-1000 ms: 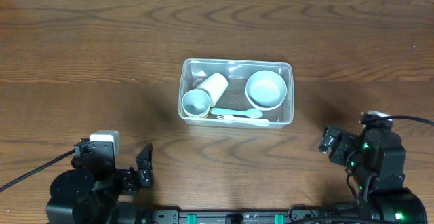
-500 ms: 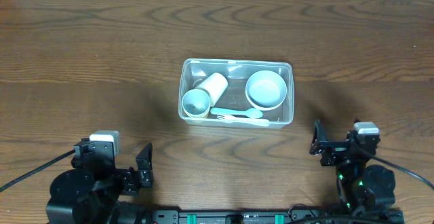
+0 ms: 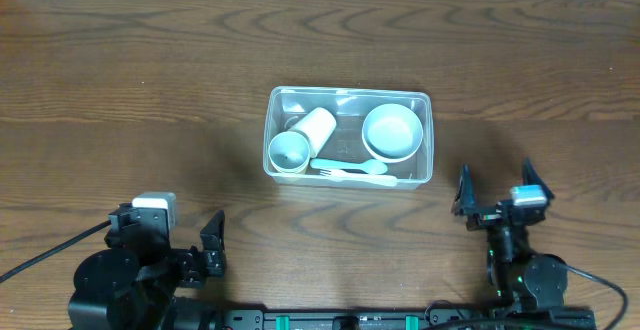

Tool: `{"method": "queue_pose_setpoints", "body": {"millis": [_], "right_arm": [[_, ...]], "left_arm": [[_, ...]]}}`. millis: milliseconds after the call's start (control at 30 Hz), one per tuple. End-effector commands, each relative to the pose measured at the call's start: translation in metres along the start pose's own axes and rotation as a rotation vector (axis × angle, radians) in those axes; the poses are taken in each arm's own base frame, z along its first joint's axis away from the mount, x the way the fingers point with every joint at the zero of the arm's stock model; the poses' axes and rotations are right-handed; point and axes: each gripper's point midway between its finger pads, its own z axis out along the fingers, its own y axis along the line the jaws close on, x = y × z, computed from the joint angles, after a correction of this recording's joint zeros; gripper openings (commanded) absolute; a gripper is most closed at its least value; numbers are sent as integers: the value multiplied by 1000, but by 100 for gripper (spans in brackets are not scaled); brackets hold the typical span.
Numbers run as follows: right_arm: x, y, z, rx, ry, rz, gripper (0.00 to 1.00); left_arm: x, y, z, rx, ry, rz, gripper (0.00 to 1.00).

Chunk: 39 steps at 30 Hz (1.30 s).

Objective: Pack container

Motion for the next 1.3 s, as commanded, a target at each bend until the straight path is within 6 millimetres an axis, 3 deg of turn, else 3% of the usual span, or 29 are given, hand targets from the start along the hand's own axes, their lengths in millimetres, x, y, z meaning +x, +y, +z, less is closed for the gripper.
{"method": "queue_pose_setpoints", "body": {"millis": [0, 967, 1167, 1267], "right_arm": [[18, 2, 0, -12, 65, -60, 99], [18, 1, 0, -9, 65, -60, 99], [18, 1, 0, -9, 65, -60, 99], [18, 1, 0, -9, 65, -60, 99]], "left_arm": [[1, 1, 1, -6, 1, -7, 98], [2, 1, 1, -6, 4, -7, 98], [21, 8, -4, -37, 49, -23, 98], [35, 17, 3, -73, 47, -48, 98]]}}
